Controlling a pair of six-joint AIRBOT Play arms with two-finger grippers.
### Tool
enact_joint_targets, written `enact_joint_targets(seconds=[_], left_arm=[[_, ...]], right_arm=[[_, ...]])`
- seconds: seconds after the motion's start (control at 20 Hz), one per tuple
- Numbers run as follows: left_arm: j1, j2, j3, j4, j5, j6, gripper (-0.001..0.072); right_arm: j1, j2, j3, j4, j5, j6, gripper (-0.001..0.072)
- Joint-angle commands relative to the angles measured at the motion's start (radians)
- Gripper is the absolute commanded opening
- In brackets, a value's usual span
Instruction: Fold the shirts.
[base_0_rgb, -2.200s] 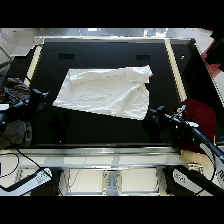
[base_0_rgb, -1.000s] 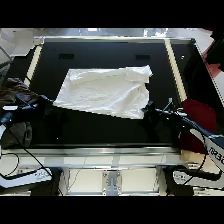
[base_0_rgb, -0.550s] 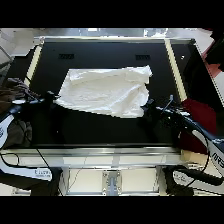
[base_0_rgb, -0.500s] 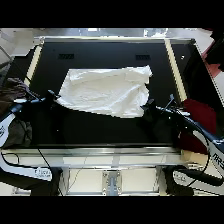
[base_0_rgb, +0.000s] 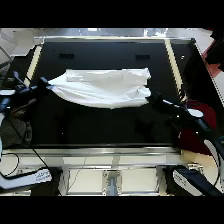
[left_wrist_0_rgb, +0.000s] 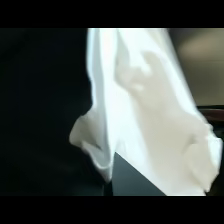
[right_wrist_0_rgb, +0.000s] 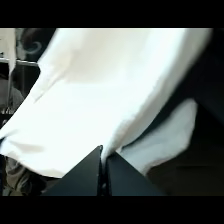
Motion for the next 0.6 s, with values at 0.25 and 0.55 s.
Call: enact_joint_targets(seconds=[0.25,0.55], left_arm=[[0.182,0.801,0.060,0.157,-0.051,0.084,0.0007],[0.182,0.810,0.385,0.262,-0.150,0.038,0.0007]], right_arm=[[-0.080,0.675,0.392,-0.824,0.142,0.406,0.0016],[-0.080,0.517,0.875,-1.007,0.201,0.430,0.0015]])
